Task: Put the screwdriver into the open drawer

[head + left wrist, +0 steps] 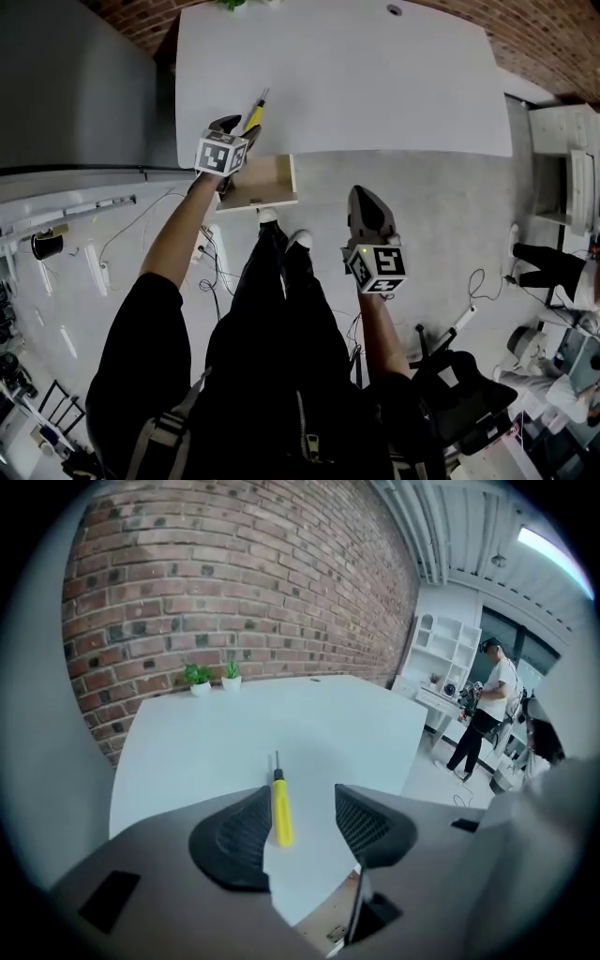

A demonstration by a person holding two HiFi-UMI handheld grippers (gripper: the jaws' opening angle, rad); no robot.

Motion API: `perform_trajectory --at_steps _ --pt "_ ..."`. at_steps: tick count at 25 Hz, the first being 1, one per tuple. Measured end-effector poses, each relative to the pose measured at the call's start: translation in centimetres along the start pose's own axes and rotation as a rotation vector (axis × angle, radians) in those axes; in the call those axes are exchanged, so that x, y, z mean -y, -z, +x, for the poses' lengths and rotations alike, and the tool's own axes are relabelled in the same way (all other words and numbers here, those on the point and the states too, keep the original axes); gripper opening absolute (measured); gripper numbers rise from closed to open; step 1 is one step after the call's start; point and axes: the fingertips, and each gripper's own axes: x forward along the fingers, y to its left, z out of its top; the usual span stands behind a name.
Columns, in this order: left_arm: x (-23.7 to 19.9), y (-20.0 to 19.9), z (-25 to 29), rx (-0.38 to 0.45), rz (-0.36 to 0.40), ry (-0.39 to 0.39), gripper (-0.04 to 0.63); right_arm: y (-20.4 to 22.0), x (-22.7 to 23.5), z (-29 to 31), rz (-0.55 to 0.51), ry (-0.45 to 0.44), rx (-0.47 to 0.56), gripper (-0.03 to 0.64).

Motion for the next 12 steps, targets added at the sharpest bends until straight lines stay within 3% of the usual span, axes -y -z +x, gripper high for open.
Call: perform_trajectory --at_steps 6,12 --pt "-2.0 2.3 4.8 -0.154 -0.039 -0.006 0.209 1.5 1.7 -0.8 0.039 0.062 -0.022 -0.003" --pt "-2.7 3.8 6.6 -0.233 -0.056 -0.027 0.152 2.7 3.1 -1.6 0.063 0.102 -0.040 -0.003"
